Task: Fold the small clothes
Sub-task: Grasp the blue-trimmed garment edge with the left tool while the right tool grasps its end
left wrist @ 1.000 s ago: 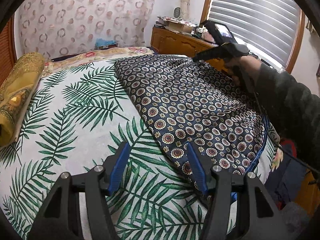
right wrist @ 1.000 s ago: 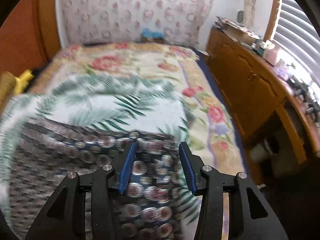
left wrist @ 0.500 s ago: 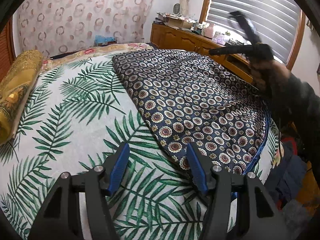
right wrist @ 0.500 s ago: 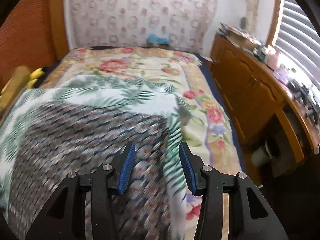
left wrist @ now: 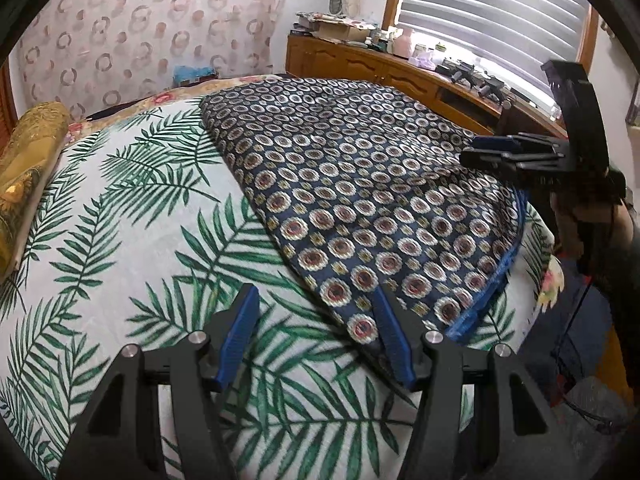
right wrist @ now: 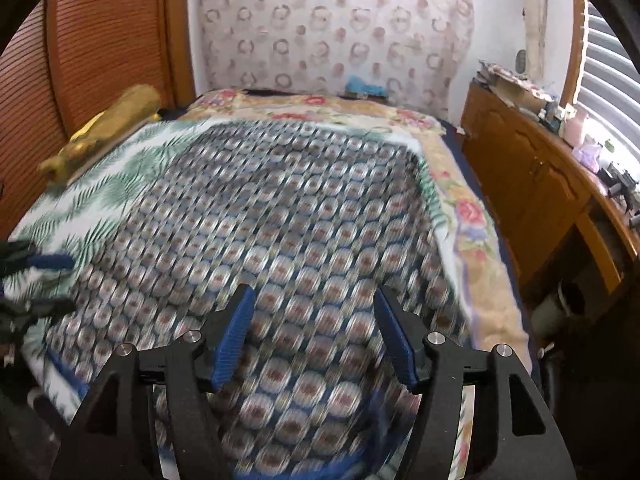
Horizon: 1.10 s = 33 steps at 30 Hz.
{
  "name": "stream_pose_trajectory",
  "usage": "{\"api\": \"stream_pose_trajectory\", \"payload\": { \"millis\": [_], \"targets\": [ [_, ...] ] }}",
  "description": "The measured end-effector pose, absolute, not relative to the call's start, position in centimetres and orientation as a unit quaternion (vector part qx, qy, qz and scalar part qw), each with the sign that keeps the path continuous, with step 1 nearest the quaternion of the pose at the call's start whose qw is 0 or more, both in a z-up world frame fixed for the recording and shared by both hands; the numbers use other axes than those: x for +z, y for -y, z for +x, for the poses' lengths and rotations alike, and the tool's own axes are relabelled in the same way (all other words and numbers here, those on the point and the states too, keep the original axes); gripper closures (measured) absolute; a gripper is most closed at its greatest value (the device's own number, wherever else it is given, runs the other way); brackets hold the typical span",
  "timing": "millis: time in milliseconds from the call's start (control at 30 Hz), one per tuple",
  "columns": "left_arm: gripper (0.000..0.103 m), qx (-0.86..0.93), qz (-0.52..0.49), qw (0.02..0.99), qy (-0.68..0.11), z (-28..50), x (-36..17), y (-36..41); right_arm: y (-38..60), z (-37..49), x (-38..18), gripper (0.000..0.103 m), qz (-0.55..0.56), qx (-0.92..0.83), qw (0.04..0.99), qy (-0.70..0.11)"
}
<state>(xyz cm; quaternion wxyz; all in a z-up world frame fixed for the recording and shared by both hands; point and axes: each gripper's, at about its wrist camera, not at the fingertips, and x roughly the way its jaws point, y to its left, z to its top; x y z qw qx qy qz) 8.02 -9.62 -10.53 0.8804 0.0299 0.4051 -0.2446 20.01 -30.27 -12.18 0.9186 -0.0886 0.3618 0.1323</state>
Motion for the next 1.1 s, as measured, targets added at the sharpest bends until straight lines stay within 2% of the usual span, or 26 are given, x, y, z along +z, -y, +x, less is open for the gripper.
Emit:
{"api": "stream_pose_trajectory", "payload": {
  "millis": [100, 200, 267, 333, 400, 467, 533, 867, 1100],
  "targets": [
    [0.047, -0.256, 0.027, 0.875, -0.410, 7.4, -10.6, 9.7, 30.1, 18.7, -12.8, 0.039, -0.085, 0.136, 0.916, -0.367],
    [0.056, -0.268, 0.025, 0.868, -0.418, 6.9, -10.7, 9.9, 29.9, 17.7, -13.3, 0.039, -0.082, 0.137, 0.916, -0.367],
    [0.067, -0.274, 0.021, 0.864, -0.421, 6.7, -10.6, 9.9, 30.0, 17.0, -13.4, 0.039, -0.079, 0.137, 0.917, -0.365],
    [0.074, -0.290, 0.010, 0.857, -0.426, 6.5, -10.6, 10.0, 29.9, 16.4, -13.6, 0.039, -0.076, 0.138, 0.918, -0.365],
    [0.077, -0.300, 0.006, 0.852, -0.428, 6.3, -10.6, 10.3, 30.0, 16.2, -13.6, 0.039, -0.071, 0.140, 0.918, -0.364],
    [0.094, -0.312, 0.001, 0.846, -0.432, 6.3, -10.6, 10.4, 30.0, 16.0, -13.5, 0.039, -0.066, 0.143, 0.918, -0.364],
    [0.103, -0.318, -0.007, 0.846, -0.427, 6.3, -10.2, 10.5, 30.1, 15.6, -13.4, 0.035, -0.061, 0.149, 0.917, -0.365],
    [0.103, -0.314, -0.015, 0.884, -0.345, 8.7, -3.2, 10.7, 29.5, 12.6, -12.7, 0.035, -0.082, 0.191, 0.905, -0.370],
    [0.103, -0.303, -0.024, 0.894, -0.330, 11.5, -1.9, 11.1, 29.9, 12.3, -12.9, 0.034, -0.092, 0.199, 0.901, -0.375]
  ]
}}
